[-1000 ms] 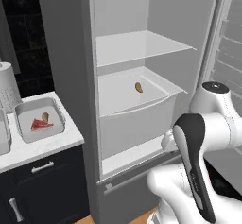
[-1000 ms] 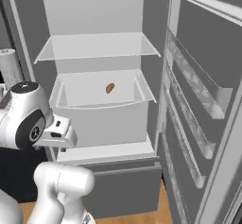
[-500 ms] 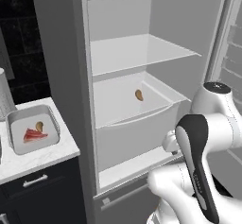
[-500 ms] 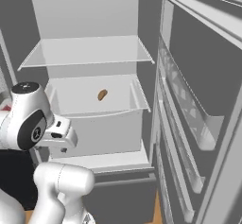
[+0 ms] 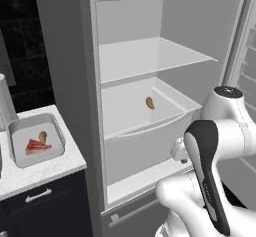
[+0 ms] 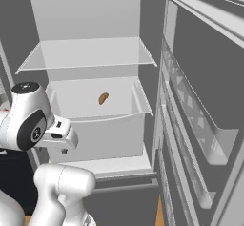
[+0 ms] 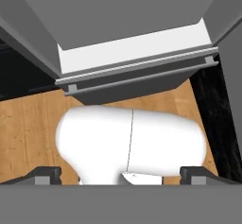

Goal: Place one sweet potato and one steak in each tupperware on the nearby counter, to pack two identical lunches.

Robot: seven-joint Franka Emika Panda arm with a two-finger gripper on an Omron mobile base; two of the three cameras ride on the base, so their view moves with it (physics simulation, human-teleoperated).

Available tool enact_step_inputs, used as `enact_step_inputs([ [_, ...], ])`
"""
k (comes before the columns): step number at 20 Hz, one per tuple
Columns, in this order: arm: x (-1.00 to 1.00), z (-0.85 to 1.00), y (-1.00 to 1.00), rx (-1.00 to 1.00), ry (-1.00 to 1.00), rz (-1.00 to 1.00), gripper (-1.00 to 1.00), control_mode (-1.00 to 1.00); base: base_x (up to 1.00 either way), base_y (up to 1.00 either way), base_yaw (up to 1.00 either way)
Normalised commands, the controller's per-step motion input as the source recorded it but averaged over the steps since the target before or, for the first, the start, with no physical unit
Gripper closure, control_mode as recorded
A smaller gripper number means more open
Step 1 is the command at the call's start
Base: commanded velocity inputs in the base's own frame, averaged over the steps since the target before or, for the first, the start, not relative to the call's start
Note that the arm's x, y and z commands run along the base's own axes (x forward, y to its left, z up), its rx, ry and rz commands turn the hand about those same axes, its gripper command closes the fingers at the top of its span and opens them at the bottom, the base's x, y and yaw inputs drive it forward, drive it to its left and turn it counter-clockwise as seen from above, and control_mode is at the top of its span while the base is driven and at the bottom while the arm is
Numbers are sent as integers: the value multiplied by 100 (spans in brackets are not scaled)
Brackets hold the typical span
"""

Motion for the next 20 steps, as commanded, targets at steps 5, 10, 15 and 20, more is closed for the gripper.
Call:
enact_step_inputs([
  [5,-2,1,0,-4,-12,0,-100,-100,0,0,0],
  [10,-4,17,0,-23,-57,0,-100,-100,0,0,0],
  [15,69,68,0,8,-41,1,-100,-100,0,0,0],
  [20,100,20,-3,14,-7,0,-100,-100,0,0,0],
])
